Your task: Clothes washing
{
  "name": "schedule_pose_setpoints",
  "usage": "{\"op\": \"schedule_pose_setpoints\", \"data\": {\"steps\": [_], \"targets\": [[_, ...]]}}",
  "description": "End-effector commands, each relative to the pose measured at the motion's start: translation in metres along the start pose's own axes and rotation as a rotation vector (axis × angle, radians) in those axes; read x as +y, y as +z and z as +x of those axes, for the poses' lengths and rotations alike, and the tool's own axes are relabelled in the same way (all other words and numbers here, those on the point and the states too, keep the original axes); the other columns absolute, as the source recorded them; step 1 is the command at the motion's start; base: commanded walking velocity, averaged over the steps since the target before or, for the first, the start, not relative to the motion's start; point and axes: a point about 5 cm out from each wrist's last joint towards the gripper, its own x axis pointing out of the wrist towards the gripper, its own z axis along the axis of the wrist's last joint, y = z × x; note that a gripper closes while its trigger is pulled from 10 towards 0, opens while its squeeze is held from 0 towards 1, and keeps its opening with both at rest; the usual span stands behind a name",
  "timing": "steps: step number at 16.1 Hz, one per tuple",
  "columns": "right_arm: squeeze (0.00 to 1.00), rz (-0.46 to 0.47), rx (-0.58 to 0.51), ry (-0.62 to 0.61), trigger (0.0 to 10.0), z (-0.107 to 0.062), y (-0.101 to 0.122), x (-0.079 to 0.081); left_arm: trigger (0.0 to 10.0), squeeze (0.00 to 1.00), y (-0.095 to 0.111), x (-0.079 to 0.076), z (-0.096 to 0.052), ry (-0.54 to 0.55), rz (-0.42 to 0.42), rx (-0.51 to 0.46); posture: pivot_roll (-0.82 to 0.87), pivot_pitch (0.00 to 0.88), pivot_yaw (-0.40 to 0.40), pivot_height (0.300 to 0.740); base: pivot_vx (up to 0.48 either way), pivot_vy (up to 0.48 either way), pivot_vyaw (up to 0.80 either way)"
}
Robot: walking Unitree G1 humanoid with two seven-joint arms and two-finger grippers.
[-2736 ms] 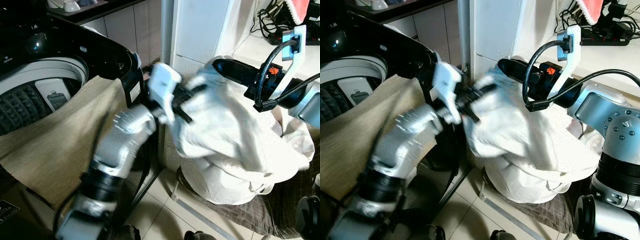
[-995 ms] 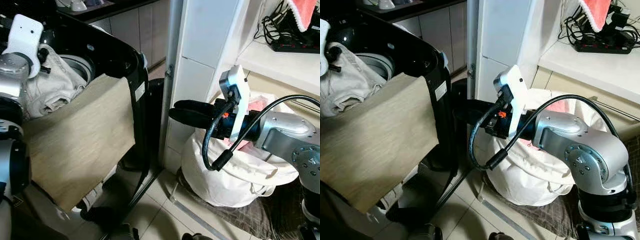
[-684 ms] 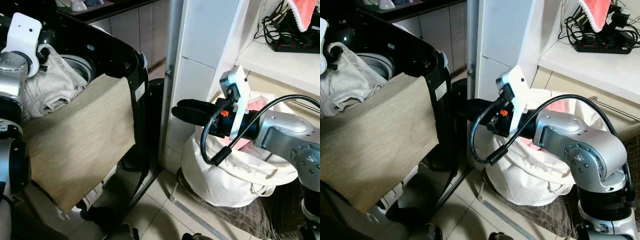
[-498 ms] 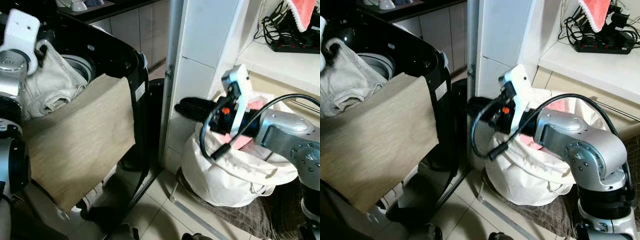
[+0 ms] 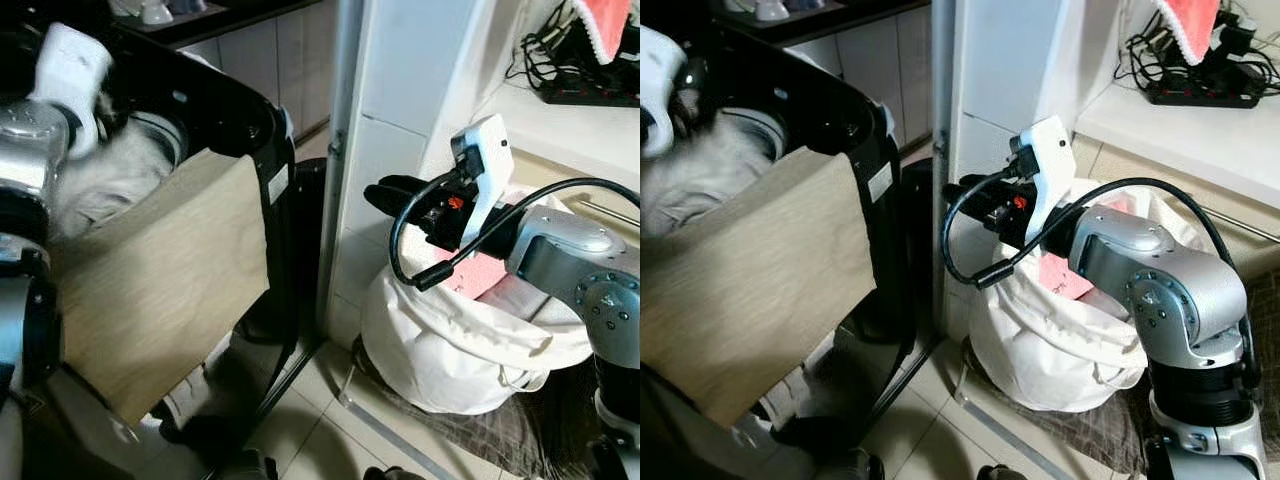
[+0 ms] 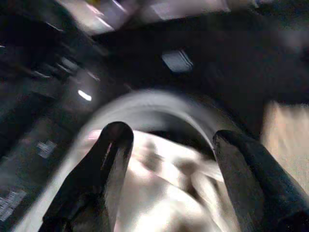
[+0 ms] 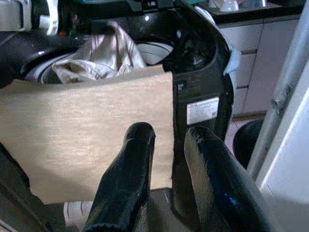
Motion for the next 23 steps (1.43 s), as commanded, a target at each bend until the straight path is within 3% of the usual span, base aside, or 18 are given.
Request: {"op": "schedule_pose_setpoints", "data": {"steps": [1,3,4,6,7,8,9,10,11,12,13,14,15,16,18,20,23], "targets": [[0.0,-0.006,0.031,-0.002,10.0,-0.001,-0.004,0.001,10.0,0.0,-0.01,0.002,-0.002,-0.02,0.042,0.065,-0.05,0.0,0.023,0.74,0.0,0.0,0.0],[0.0,-0.004,0.036,-0.008,10.0,-0.001,-0.005,0.001,10.0,0.0,-0.001,0.018,-0.007,0.102,0.013,-0.009,-0.05,0.0,0.021,0.74,0.0,0.0,0.0],[0.0,-0.003,0.038,-0.021,10.0,-0.001,-0.005,-0.001,10.0,0.0,0.014,0.03,-0.013,0.196,-0.054,-0.12,-0.05,0.0,0.021,0.74,0.0,0.0,0.0],[0.0,-0.009,0.013,-0.078,10.0,0.0,-0.005,-0.005,10.0,0.0,0.025,0.029,-0.014,0.181,-0.182,-0.188,-0.05,0.0,0.02,0.74,0.0,0.0,0.0],[0.0,-0.048,-0.042,-0.267,10.0,0.001,-0.008,-0.015,10.0,0.0,0.021,0.007,-0.008,0.123,-0.319,-0.22,-0.05,0.0,0.017,0.74,0.0,0.0,0.0],[0.0,-0.107,-0.09,-0.426,10.0,-0.003,-0.011,-0.023,10.0,0.0,0.014,-0.025,-0.001,0.041,-0.454,-0.174,-0.04,0.0,0.013,0.74,0.0,0.0,0.0],[0.0,-0.122,-0.118,-0.514,10.0,-0.007,-0.014,-0.027,10.0,0.0,0.012,-0.054,0.0,-0.04,-0.537,-0.135,-0.04,0.0,0.012,0.74,0.0,0.0,0.0],[0.0,-0.106,-0.124,-0.539,10.0,-0.008,-0.017,-0.028,10.0,0.0,0.014,-0.069,-0.001,-0.052,-0.565,-0.138,-0.05,0.0,0.012,0.74,0.0,0.0,0.0],[0.0,-0.069,-0.117,-0.543,10.0,-0.011,-0.026,-0.024,10.0,0.0,0.019,-0.107,-0.006,-0.111,-0.607,-0.244,-0.05,0.0,0.014,0.74,0.0,0.0,0.8],[0.0,-0.069,-0.118,-0.541,10.0,-0.011,-0.028,-0.022,10.0,0.0,0.021,-0.119,-0.009,-0.132,-0.631,-0.297,-0.05,0.0,0.014,0.74,0.0,0.0,0.8],[0.0,-0.089,-0.142,-0.534,10.0,-0.012,-0.031,-0.014,10.0,0.0,0.02,-0.147,-0.02,-0.214,-0.637,-0.321,-0.06,0.0,0.025,0.74,0.0,0.0,0.8],[0.0,-0.085,-0.168,-0.535,10.0,-0.013,-0.031,-0.011,10.0,0.0,0.023,-0.156,-0.026,-0.233,-0.662,-0.355,-0.07,0.0,0.027,0.74,0.0,0.0,0.8],[0.0,-0.08,-0.232,-0.534,10.0,-0.013,-0.028,-0.005,10.0,0.0,0.039,-0.165,-0.042,-0.21,-0.571,-0.522,-0.07,0.0,0.026,0.74,0.0,0.0,0.8],[0.0,-0.083,-0.265,-0.535,10.0,-0.013,-0.026,-0.003,10.0,0.0,0.047,-0.166,-0.049,-0.191,-0.559,-0.559,-0.07,0.0,0.024,0.74,0.0,0.0,0.8],[0.0,-0.081,-0.289,-0.519,10.0,-0.012,-0.023,-0.001,10.0,0.0,0.048,-0.173,-0.056,-0.176,-0.47,-0.57,-0.07,0.0,0.022,0.74,0.0,0.0,0.8],[0.0,-0.099,-0.289,-0.479,10.0,-0.008,-0.023,0.003,10.0,0.0,0.034,-0.178,-0.062,-0.153,-0.546,-0.534,-0.06,0.0,0.024,0.74,0.0,-0.157,0.8],[0.0,-0.106,-0.277,-0.469,10.0,-0.006,-0.028,0.003,10.0,0.0,0.019,-0.186,-0.068,-0.132,-0.496,-0.492,-0.06,0.0,0.026,0.74,0.0,-0.48,0.8]]}}
